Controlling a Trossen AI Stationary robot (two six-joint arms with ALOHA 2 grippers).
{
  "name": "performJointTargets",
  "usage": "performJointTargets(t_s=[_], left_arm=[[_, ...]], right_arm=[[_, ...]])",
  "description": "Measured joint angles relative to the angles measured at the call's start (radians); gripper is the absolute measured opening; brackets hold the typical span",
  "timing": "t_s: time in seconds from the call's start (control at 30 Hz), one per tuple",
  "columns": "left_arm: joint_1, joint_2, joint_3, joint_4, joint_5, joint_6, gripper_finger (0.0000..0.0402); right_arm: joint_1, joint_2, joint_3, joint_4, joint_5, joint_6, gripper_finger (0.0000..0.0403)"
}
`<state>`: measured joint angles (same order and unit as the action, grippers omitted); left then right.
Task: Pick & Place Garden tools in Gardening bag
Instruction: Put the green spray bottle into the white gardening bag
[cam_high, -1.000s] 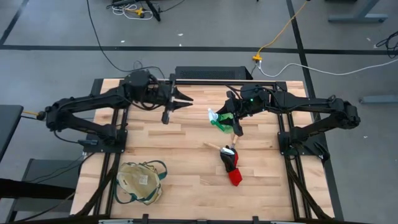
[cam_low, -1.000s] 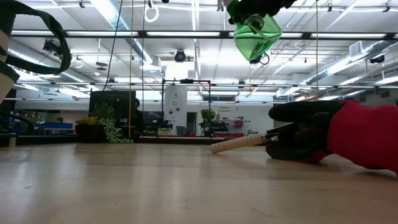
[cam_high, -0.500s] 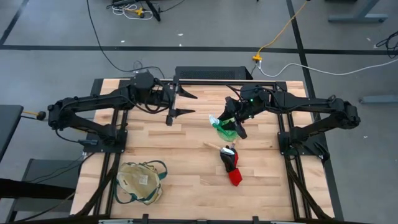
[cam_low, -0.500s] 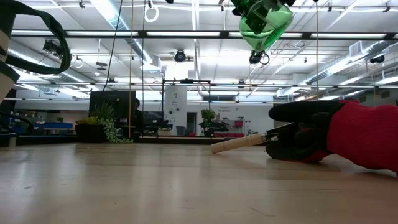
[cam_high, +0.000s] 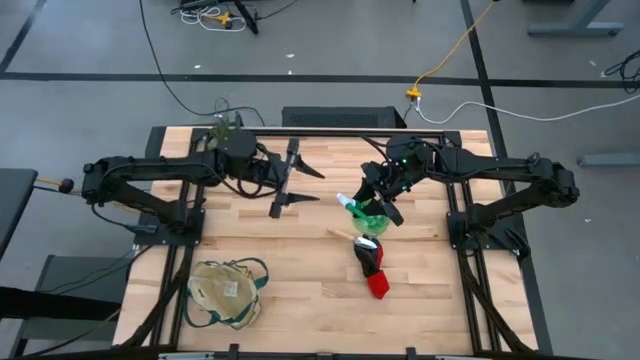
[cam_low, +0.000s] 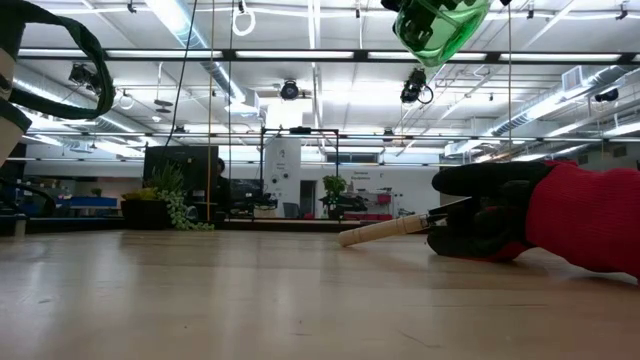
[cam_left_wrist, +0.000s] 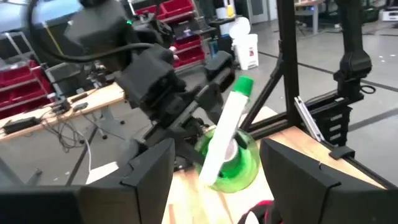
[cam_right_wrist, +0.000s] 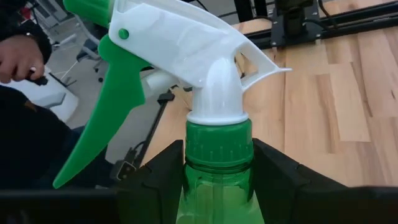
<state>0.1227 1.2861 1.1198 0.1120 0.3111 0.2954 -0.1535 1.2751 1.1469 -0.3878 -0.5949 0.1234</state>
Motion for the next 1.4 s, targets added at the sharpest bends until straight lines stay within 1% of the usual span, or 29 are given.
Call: performJointTargets(t_s=[0.2, 0.4, 0.5, 0.67, 0.83, 1.23, 1.4], left_arm=[[-0.019, 0.073, 0.001, 0.111, 0.003, -0.004, 0.0243], [-0.026, 0.133, 0.001, 0.225, 0.032, -0.023, 0.0243], [-0.027, 0.150, 0.000, 0.245, 0.046, -0.048, 0.0243], [-0.030, 0.169, 0.000, 0.265, 0.094, -0.076, 0.0243], [-0.038, 0.181, 0.001, 0.291, 0.093, -0.075, 0.0243], [-0.038, 0.211, 0.000, 0.288, 0.090, -0.081, 0.0243], [-0.039, 0.231, 0.001, 0.332, 0.094, -0.082, 0.0243]], right_arm=[[0.000, 0.000, 0.000, -0.004, -0.003, 0.021, 0.0167], [0.000, 0.000, 0.000, -0.007, -0.051, 0.043, 0.0167], [0.000, 0.000, 0.000, -0.012, -0.056, 0.061, 0.0167], [0.000, 0.000, 0.000, -0.018, -0.097, 0.064, 0.0167], [0.000, 0.000, 0.000, -0.018, -0.105, 0.079, 0.0167], [0.000, 0.000, 0.000, -0.017, -0.103, 0.079, 0.0167], [0.000, 0.000, 0.000, -0.017, -0.102, 0.079, 0.0167]])
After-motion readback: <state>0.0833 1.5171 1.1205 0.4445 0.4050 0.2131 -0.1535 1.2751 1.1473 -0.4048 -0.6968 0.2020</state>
